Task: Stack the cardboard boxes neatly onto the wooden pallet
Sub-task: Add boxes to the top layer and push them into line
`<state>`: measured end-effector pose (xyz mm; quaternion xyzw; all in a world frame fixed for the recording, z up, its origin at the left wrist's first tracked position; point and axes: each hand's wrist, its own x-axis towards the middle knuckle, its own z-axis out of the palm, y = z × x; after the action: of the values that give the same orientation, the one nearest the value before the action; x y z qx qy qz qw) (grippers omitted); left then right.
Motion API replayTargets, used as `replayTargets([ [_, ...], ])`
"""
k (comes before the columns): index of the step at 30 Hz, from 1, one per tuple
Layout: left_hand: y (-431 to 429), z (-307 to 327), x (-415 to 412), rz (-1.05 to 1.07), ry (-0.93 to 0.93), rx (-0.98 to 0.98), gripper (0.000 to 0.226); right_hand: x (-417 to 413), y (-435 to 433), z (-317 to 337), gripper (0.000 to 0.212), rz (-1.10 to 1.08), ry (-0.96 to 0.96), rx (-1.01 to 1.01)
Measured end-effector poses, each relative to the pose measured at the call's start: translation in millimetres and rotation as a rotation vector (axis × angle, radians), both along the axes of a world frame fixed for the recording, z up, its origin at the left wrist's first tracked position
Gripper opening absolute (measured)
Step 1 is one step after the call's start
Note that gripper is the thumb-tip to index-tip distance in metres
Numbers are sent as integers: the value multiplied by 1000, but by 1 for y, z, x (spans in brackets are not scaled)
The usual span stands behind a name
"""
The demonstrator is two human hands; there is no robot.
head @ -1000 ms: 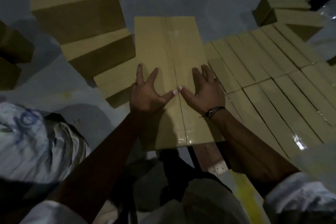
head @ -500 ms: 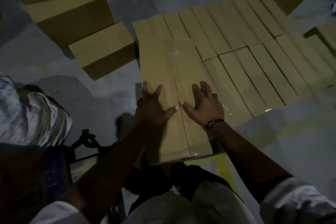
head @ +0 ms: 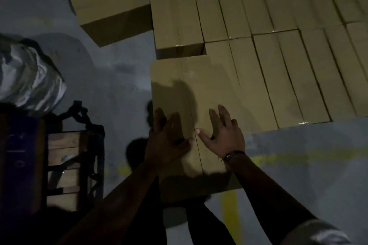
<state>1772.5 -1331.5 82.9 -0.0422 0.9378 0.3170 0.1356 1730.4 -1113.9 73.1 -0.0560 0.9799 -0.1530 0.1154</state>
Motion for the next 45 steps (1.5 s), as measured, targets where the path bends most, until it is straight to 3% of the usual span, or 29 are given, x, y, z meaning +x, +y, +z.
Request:
replayTargets([
  [8,16,-72,-17,120,-6,42,110,-31,12,-77,85,55,44,27],
  [12,7,-118,-43,93,-27,60,116,-61,8,-122,84,76,104,11],
  [19,-6,-179,-90,-14,125,79,116,-98,0,-173,84,10,197,-23],
  [23,-14,-193,-108,-32,143,53,116,-114,-4,-184,84,19,192,4],
  [30,-16,-228,-119,-105,-89,22,123,-131,3,-208,88,145,62,145],
  [36,-12,-228,-117,-164,28,-20,114,-123,10,-210,91,186,-7,186],
  [39,-7,-216,-116,-112,-116,-58,119,-110,17,-206,89,187,-47,154],
  [45,5,-206,-69,63,-62,40,92,-56,48,-202,88,210,-85,124],
])
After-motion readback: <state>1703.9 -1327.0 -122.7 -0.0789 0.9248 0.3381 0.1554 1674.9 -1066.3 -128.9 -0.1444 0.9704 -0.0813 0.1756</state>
